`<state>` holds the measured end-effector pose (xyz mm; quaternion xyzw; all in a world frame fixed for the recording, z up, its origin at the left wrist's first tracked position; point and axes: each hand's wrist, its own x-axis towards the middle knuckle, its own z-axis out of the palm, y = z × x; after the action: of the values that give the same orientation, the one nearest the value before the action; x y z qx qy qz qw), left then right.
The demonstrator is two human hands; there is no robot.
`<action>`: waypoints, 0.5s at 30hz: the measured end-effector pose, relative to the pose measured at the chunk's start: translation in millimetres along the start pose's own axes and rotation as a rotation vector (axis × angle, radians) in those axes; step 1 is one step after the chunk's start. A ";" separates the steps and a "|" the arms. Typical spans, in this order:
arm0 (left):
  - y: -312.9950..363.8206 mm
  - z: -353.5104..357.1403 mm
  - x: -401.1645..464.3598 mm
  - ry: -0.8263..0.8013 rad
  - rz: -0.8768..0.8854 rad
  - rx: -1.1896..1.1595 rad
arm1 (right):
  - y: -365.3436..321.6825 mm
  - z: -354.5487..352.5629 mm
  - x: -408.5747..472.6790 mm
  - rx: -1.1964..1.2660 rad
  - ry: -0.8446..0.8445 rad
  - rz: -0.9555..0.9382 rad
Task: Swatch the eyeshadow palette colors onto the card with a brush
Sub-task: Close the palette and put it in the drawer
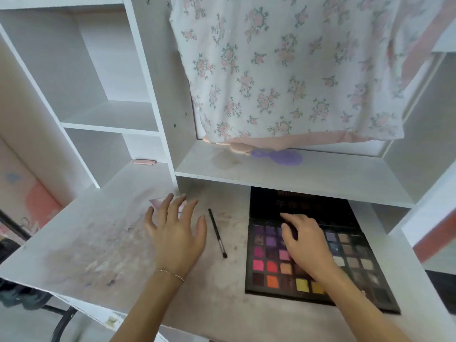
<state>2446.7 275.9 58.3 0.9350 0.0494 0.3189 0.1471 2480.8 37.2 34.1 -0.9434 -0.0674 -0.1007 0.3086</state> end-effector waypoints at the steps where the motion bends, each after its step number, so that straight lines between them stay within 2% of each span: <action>1: 10.9 2.3 0.6 -0.013 0.021 -0.049 | 12.8 -6.3 1.2 -0.100 -0.016 0.016; 4: 40.2 16.0 -1.9 -0.162 0.088 -0.243 | 40.7 -21.3 4.9 -0.304 -0.087 0.072; 8: 61.0 42.8 -7.1 -0.401 0.094 -0.366 | 50.4 -27.2 0.9 -0.354 -0.105 0.034; 12: 68.8 60.0 -4.8 -0.490 0.029 -0.399 | 47.8 -30.0 -10.4 -0.265 -0.155 -0.035; 15: 71.2 70.8 -0.1 -0.565 -0.013 -0.266 | 48.9 -38.0 -18.6 -0.121 -0.101 -0.017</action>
<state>2489.8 190.8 26.7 0.9588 -0.0295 0.0489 0.2782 2466.4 -25.8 32.0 -0.9636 -0.0847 -0.0596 0.2465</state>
